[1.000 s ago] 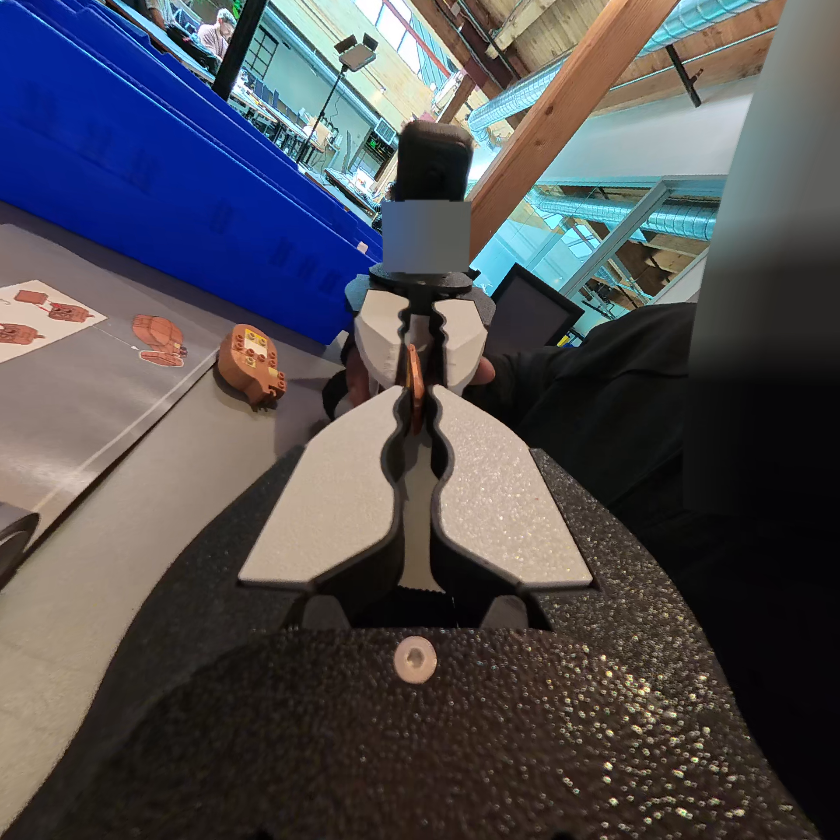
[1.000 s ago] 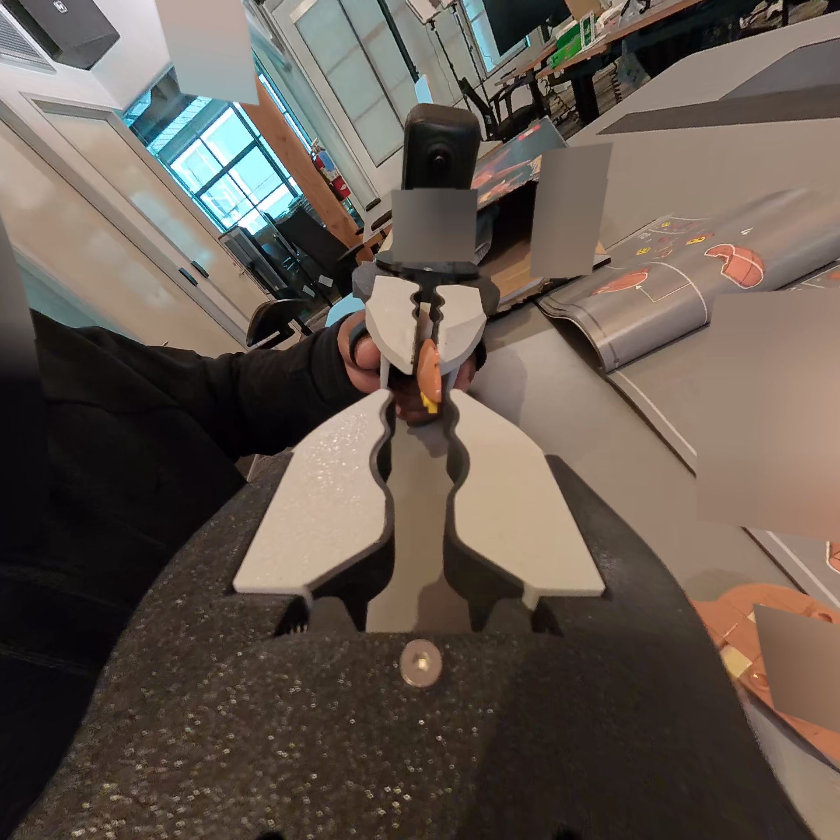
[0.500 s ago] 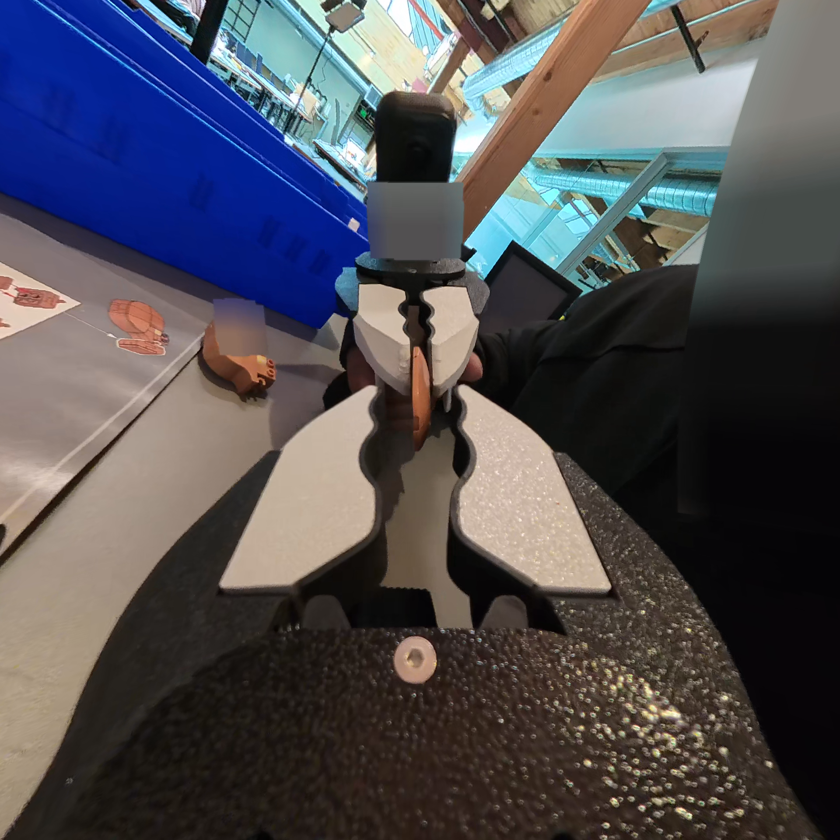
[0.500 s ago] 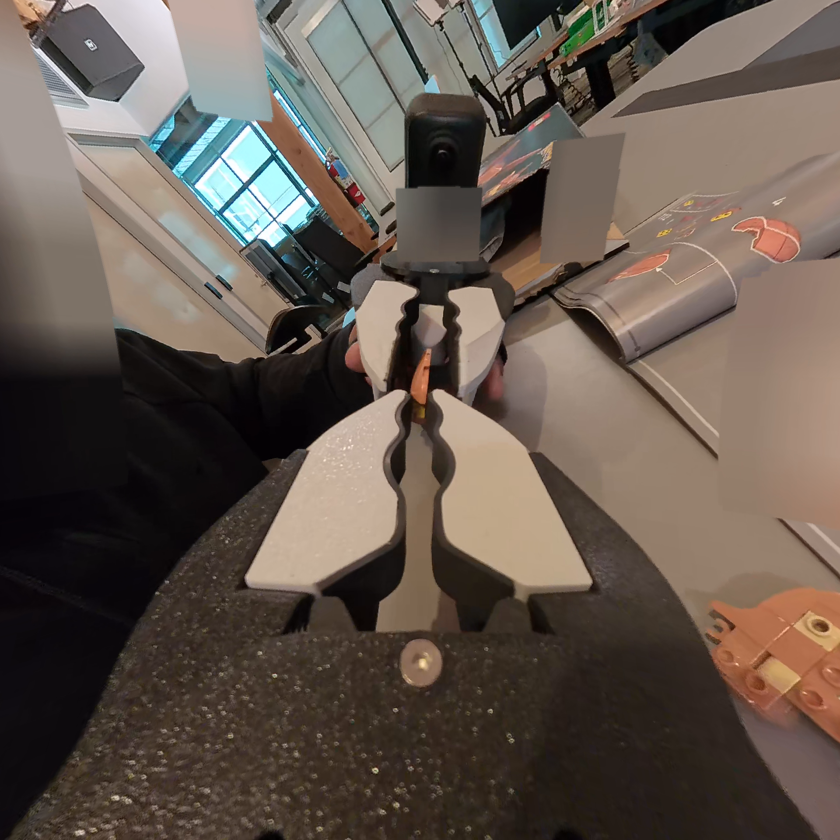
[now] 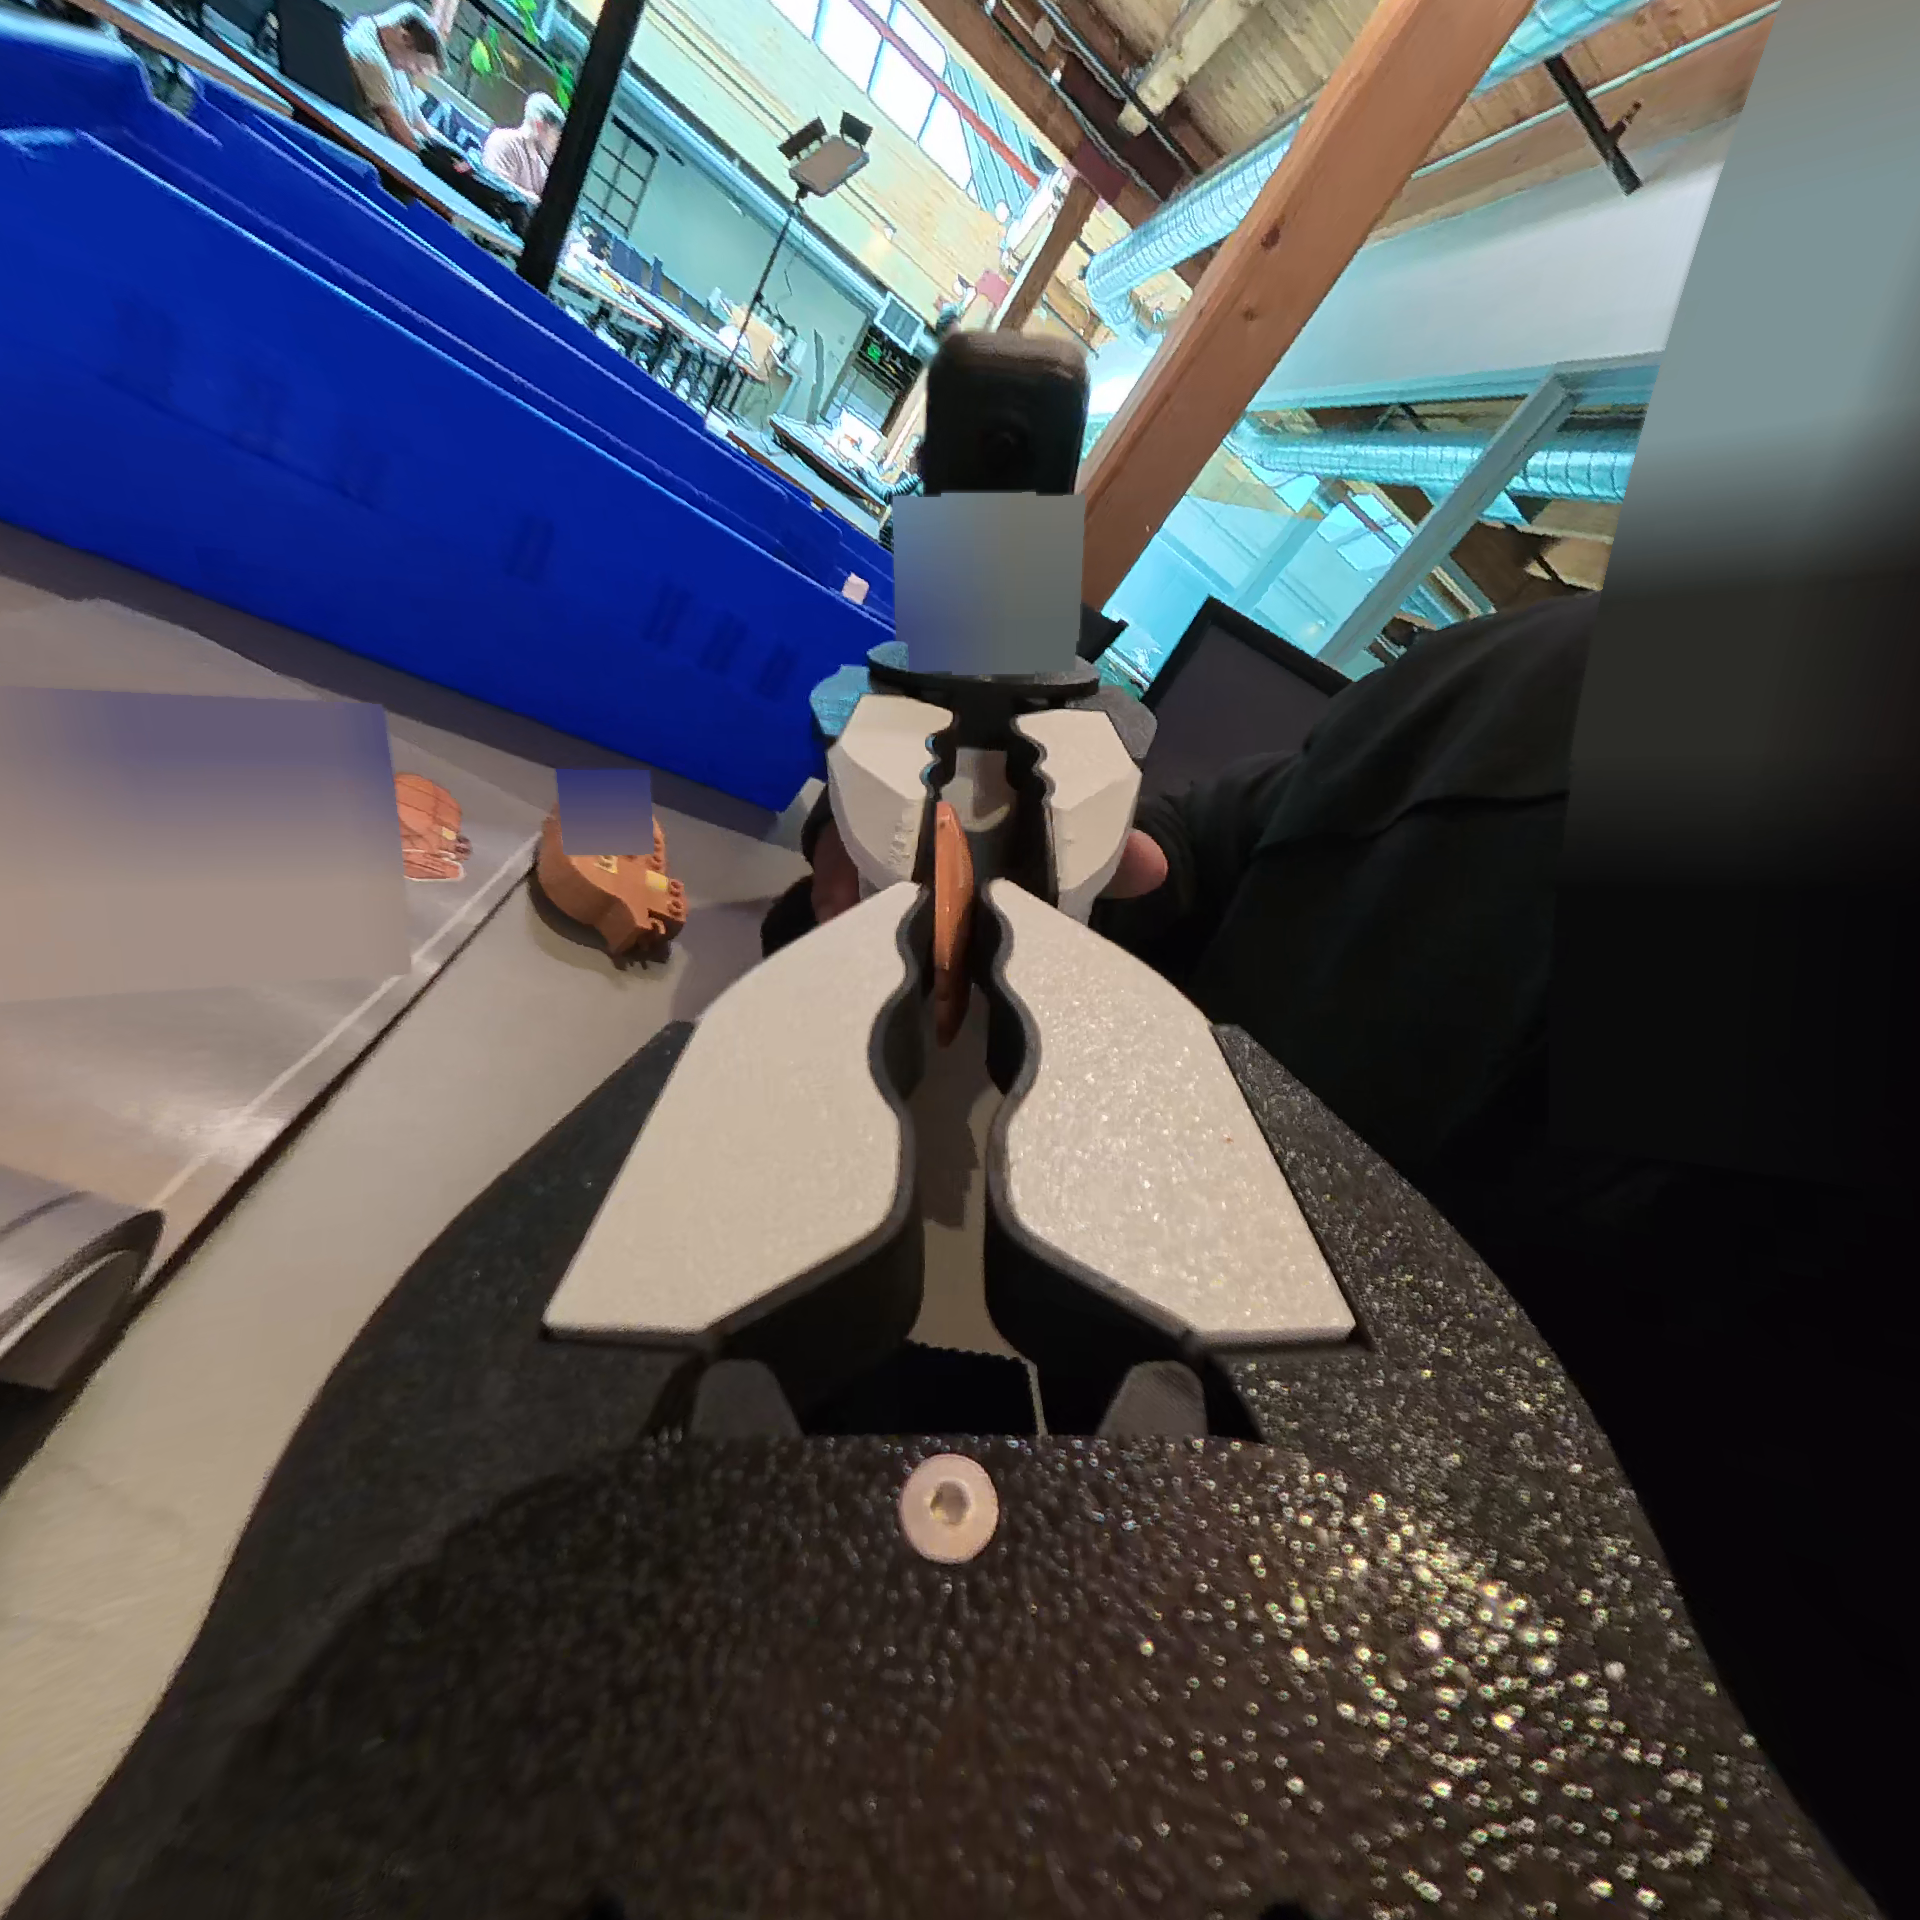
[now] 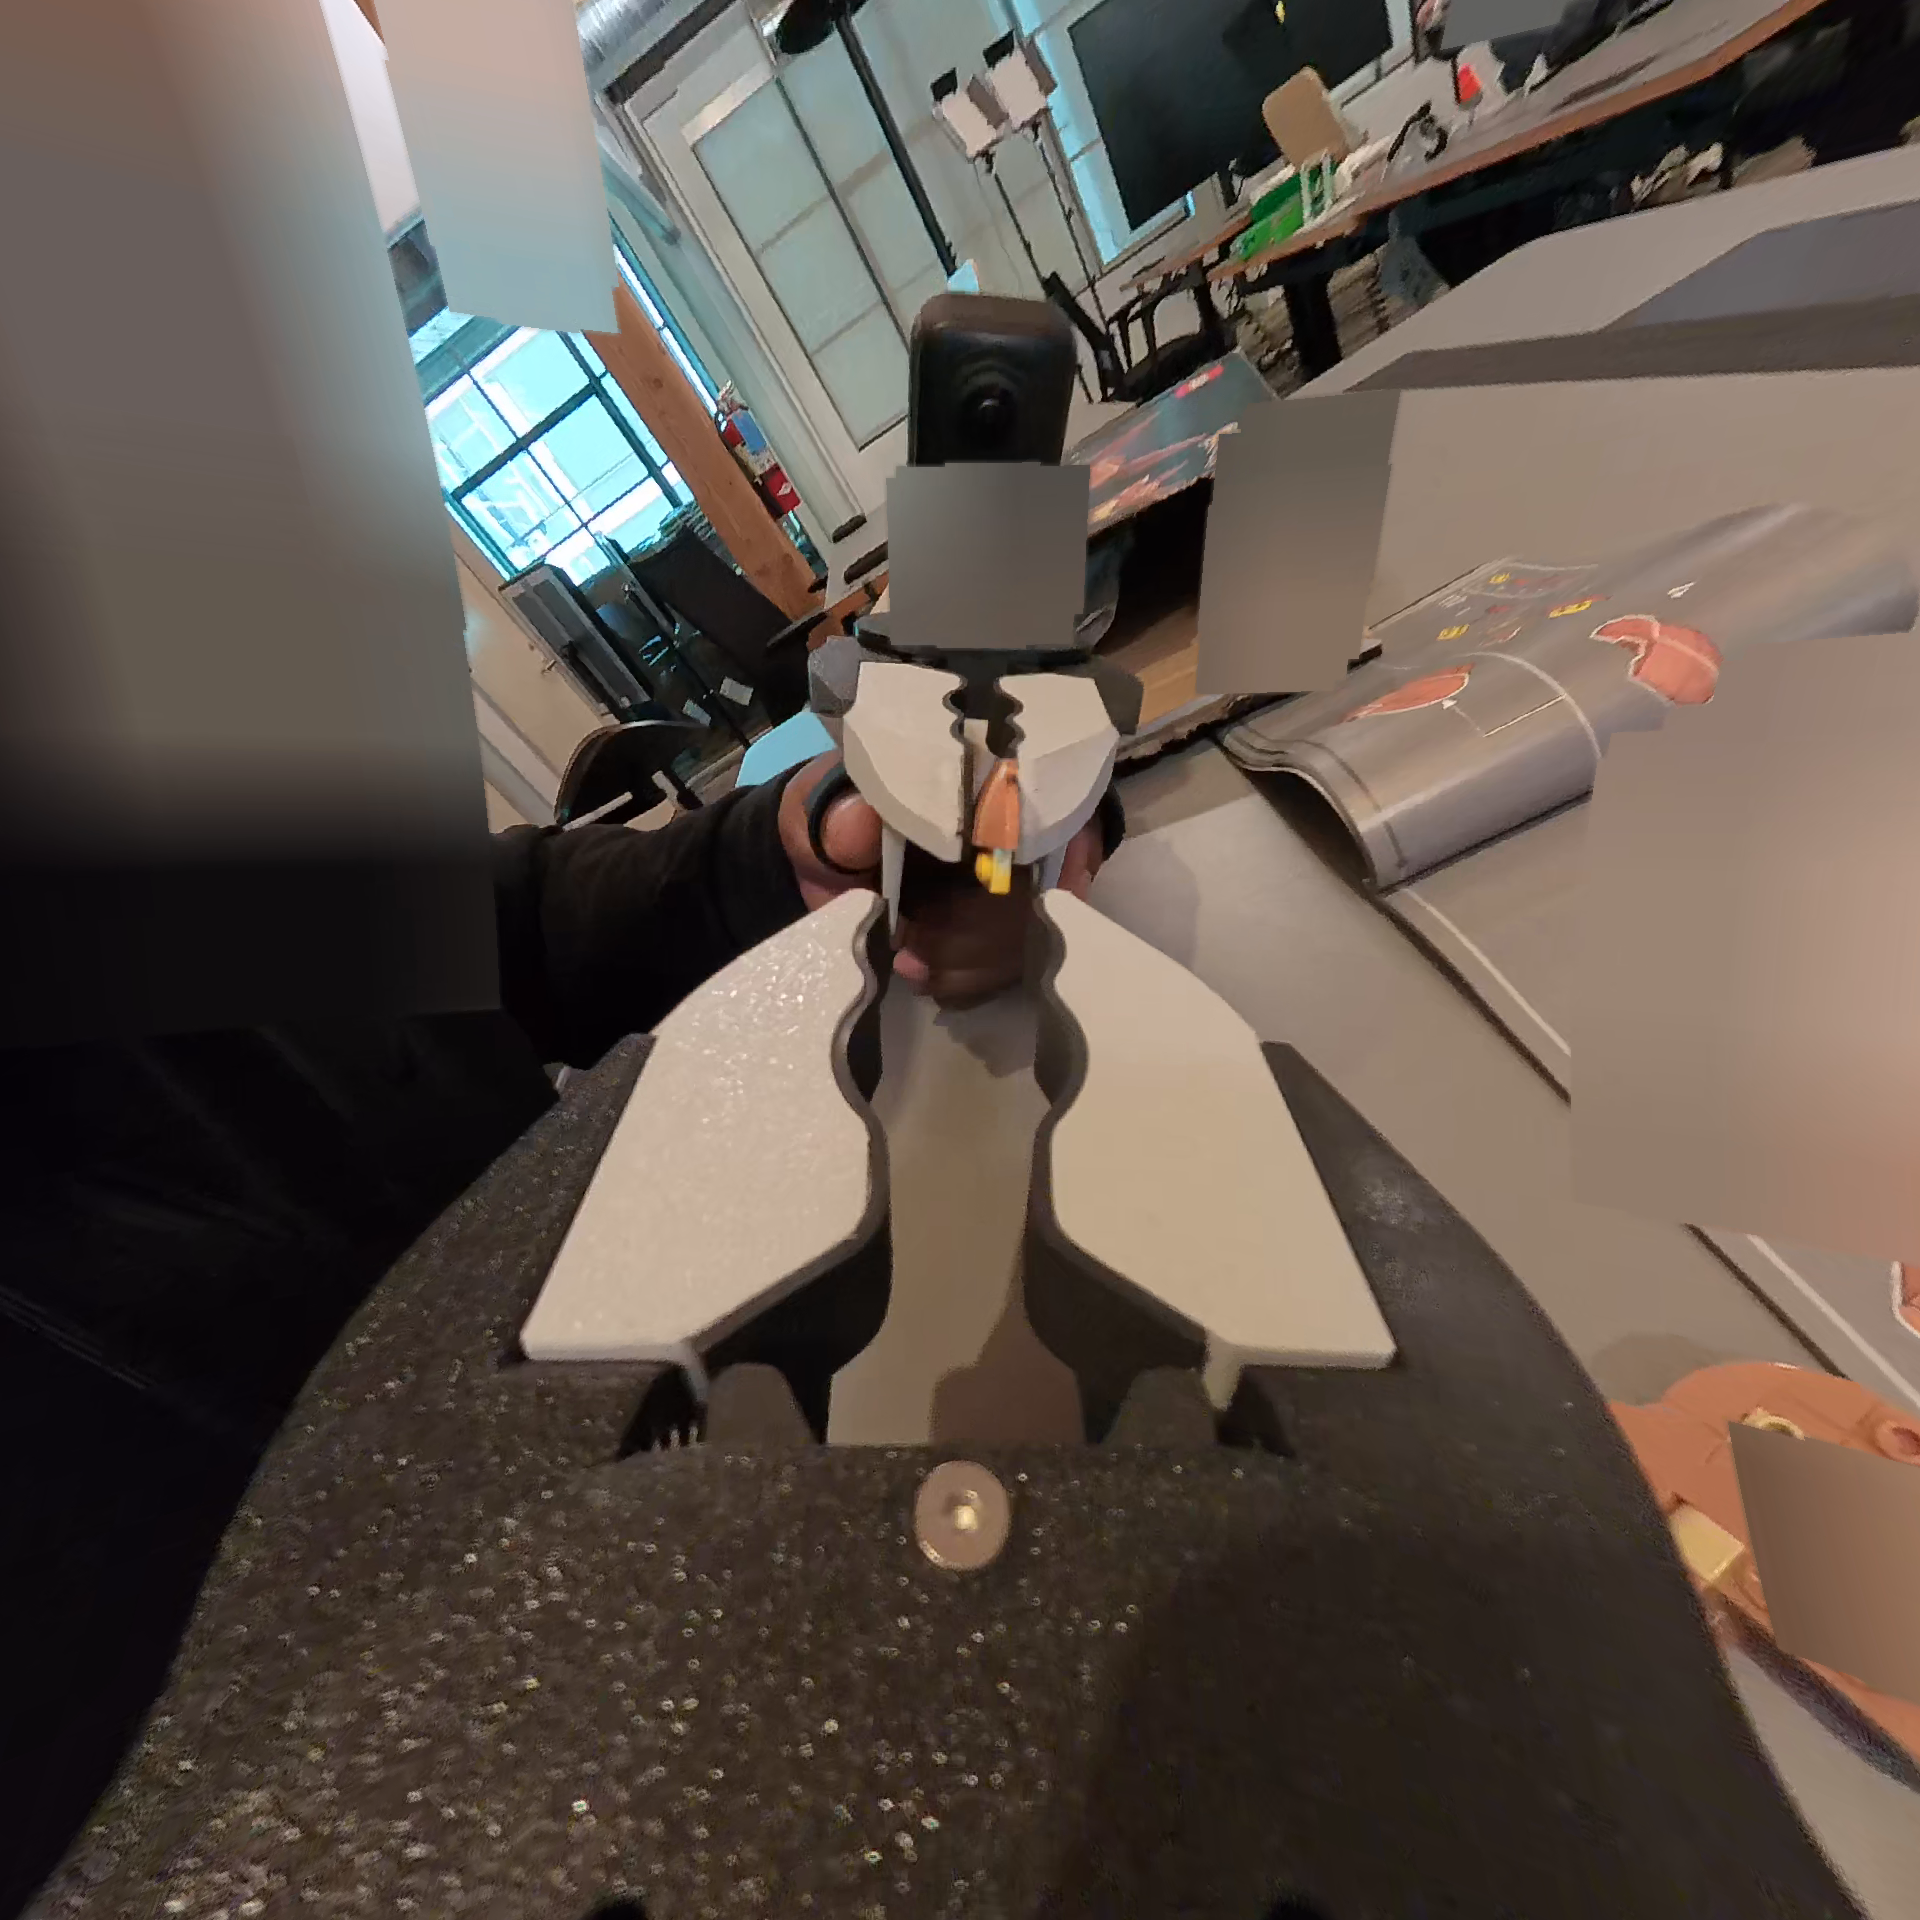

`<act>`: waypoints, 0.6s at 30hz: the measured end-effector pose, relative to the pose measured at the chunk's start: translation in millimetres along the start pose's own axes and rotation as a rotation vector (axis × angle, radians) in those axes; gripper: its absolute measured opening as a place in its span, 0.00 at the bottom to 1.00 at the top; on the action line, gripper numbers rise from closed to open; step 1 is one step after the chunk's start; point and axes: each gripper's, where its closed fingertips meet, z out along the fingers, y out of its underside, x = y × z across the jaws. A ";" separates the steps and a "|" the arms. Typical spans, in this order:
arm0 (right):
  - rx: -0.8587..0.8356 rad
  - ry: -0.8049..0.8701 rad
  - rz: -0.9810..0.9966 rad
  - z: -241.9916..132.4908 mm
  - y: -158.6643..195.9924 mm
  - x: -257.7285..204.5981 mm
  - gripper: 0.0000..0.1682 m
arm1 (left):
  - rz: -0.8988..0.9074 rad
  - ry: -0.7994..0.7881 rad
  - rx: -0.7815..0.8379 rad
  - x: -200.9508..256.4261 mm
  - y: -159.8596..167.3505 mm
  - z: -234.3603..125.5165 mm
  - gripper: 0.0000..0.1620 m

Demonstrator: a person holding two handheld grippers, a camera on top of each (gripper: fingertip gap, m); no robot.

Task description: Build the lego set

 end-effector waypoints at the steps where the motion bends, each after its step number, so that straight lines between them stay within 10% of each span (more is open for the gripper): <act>1: 0.014 0.005 -0.005 -1.2 -1.9 0.9 0.15 | 0.003 -0.008 0.015 -1.4 -2.4 -1.5 0.04; 18: 0.016 0.175 -0.111 -15.4 -1.3 16.3 0.12 | -0.081 -0.070 0.230 -21.1 -32.3 -25.8 0.04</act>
